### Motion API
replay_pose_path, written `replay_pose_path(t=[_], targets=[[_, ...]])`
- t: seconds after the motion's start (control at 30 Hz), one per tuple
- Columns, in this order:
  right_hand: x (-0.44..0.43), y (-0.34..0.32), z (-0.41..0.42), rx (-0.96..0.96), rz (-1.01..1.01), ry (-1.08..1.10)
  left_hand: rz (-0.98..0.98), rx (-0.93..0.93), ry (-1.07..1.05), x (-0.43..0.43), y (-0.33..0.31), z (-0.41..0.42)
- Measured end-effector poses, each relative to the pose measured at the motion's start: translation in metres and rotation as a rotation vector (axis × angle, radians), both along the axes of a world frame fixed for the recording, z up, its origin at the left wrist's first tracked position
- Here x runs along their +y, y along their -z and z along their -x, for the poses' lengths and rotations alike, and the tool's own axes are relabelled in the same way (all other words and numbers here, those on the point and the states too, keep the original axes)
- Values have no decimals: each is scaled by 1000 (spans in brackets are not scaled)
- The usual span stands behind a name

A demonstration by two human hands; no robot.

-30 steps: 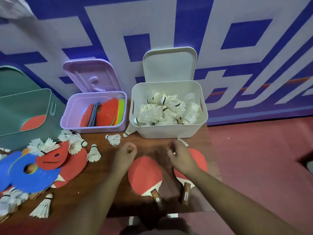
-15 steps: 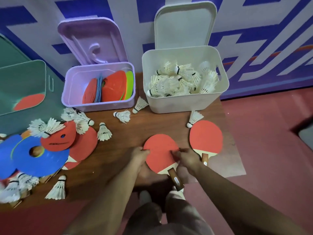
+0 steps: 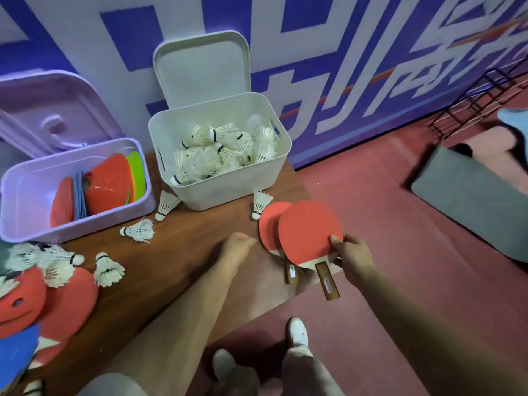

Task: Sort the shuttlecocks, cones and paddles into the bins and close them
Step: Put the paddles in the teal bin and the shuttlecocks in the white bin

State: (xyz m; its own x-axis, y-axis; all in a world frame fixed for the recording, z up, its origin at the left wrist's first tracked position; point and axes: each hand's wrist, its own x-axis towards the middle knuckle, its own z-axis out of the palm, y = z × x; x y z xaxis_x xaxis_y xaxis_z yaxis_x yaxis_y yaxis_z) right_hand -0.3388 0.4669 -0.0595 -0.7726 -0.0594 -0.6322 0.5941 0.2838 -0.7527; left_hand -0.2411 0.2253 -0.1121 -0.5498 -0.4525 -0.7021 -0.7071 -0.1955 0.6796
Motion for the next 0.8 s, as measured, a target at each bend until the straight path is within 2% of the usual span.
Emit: replay_pose_path(t=[0.23, 0.4, 0.53, 0.63, 0.8], targets=[[24, 18, 53, -37, 81, 49, 28, -128, -146, 28, 29, 48], [30, 34, 83, -88, 124, 17, 213, -336, -124, 44, 37, 72], [30, 43, 98, -125, 163, -21, 293, -428, -60, 52, 42, 81], [29, 45, 105, -135, 162, -79, 197, -329, -179, 54, 40, 79], [16, 34, 102, -133, 207, -185, -193, 31, -461, 60, 8, 56]])
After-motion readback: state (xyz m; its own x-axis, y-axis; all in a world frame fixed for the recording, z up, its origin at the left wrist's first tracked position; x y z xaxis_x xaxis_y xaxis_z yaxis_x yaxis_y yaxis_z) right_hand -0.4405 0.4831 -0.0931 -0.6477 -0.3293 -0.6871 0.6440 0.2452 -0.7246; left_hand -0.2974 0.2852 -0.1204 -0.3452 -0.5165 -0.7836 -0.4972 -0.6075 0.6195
